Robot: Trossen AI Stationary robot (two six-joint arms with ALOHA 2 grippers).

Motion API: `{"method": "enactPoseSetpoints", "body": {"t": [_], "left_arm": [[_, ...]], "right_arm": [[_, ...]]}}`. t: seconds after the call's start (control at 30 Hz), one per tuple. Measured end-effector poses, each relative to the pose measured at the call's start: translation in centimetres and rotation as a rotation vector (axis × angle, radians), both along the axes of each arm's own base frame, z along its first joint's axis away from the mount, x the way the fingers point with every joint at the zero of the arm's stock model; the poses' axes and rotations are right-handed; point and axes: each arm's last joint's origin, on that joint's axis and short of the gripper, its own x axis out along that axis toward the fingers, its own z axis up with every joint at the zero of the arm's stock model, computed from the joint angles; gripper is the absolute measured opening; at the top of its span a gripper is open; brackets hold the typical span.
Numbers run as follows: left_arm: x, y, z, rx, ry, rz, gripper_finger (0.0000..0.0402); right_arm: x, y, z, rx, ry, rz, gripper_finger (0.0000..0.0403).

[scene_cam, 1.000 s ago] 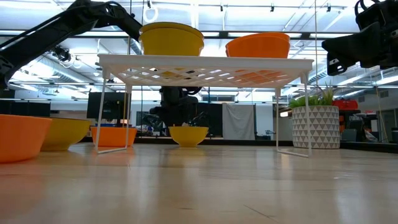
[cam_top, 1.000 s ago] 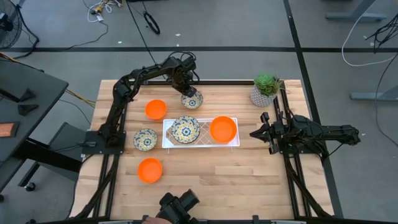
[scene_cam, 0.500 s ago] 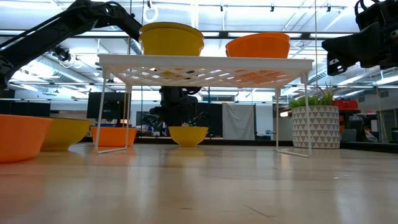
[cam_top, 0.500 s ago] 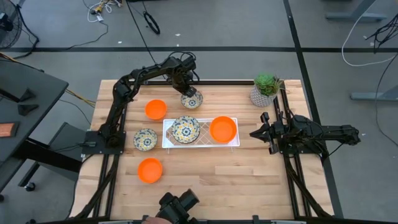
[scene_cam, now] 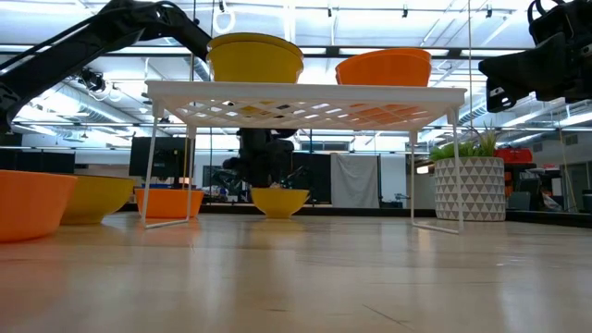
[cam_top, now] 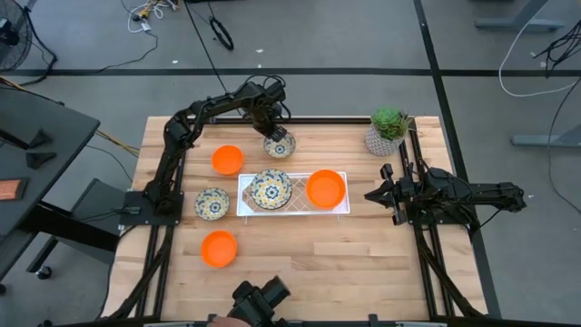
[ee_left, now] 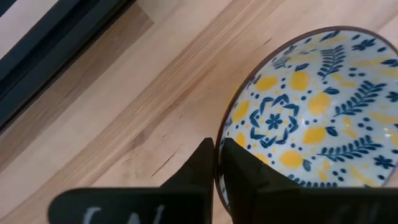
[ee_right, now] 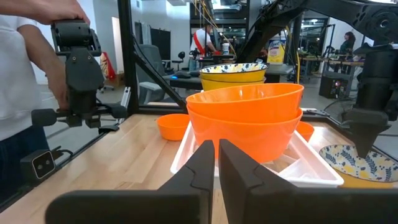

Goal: Pick & Place Mini bowls
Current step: Stack the white patterned bowl on the white patterned bowl on the shelf

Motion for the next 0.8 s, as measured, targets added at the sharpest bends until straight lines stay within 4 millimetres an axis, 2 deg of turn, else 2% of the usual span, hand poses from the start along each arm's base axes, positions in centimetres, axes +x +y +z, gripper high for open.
{"method": "enactPoseSetpoints", "body": {"t": [0.4,0.8], "left_arm": [[0.1,-0.1,0.1,-0.021,-0.026,-0.014,0.0015],[-0.9,-0.3,2.5,0.001,-0.034,-0.023,0.0008]], "right_arm": [[0.0,0.0,0.0,0.000,0.000,0.000,0.0027],[0.0,0.0,0.0,0.000,0.000,0.000,0.0027]]}}
